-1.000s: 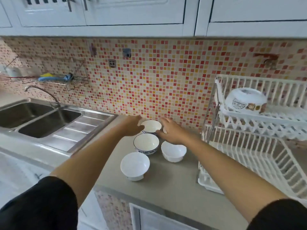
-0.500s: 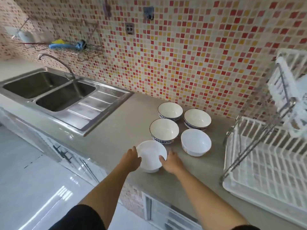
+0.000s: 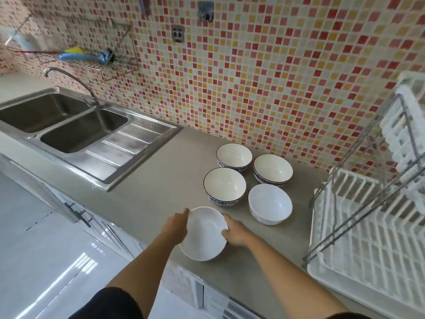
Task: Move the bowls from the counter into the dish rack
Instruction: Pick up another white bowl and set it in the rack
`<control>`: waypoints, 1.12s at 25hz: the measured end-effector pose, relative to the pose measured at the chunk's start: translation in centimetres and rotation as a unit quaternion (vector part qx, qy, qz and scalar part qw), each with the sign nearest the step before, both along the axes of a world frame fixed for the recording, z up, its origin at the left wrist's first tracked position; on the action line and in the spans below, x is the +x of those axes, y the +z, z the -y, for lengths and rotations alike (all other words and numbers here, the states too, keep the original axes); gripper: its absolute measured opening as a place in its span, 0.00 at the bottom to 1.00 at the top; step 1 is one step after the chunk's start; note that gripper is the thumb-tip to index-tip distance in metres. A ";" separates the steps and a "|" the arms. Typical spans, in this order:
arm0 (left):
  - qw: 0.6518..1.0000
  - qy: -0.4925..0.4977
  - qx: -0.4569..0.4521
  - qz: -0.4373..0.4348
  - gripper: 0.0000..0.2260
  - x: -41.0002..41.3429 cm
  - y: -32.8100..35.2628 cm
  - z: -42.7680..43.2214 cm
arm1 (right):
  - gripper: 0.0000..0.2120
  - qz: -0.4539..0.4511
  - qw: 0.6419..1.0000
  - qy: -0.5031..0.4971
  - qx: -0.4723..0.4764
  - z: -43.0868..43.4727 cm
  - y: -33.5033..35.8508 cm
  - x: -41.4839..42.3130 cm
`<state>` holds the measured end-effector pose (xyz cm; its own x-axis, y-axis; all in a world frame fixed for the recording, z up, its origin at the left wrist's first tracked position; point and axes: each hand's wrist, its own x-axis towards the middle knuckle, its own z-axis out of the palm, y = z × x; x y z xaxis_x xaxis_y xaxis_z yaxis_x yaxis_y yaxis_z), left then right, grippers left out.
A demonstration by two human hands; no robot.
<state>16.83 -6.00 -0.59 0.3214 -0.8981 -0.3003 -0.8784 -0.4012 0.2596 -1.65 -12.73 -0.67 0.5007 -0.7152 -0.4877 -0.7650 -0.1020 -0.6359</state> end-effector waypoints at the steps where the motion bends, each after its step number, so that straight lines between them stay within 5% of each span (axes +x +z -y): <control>1: 0.999 0.009 -0.026 -0.017 0.18 0.1 0.5 -0.2 | 0.26 0.023 1.000 -0.017 -0.005 -0.3 0.4 -0.3; 7: 0.968 0.056 -0.208 -0.129 0.15 -1.6 4.6 -2.8 | 0.21 0.148 0.977 -0.147 0.044 -3.8 4.1 -1.5; 10: 0.933 0.021 -0.274 -0.232 0.24 -3.3 6.9 -4.0 | 0.22 0.173 0.973 -0.135 -0.071 -5.8 7.1 -2.8; 16: 0.800 -0.100 -0.329 -0.492 0.29 -8.3 16.4 -3.9 | 0.40 0.303 0.931 -0.132 -0.153 -9.4 18.6 -8.8; 19: 0.735 -0.164 -0.355 -0.554 0.24 -11.7 22.0 -3.8 | 0.30 0.335 0.897 -0.152 -0.245 -9.6 24.1 -12.4; 21: 0.713 -0.198 -0.367 -0.563 0.38 -14.8 25.9 -3.5 | 0.30 0.356 0.871 -0.156 -0.301 -10.0 27.5 -15.8; 23: 0.700 -0.217 -0.388 -0.559 0.47 -15.9 28.1 -2.7 | 0.32 0.370 0.860 -0.156 -0.314 -10.1 29.8 -17.2; 28: 0.749 -0.290 -0.393 -0.447 0.23 -24.8 33.1 2.1 | 0.40 0.336 0.833 -0.196 -0.393 -7.5 34.0 -26.1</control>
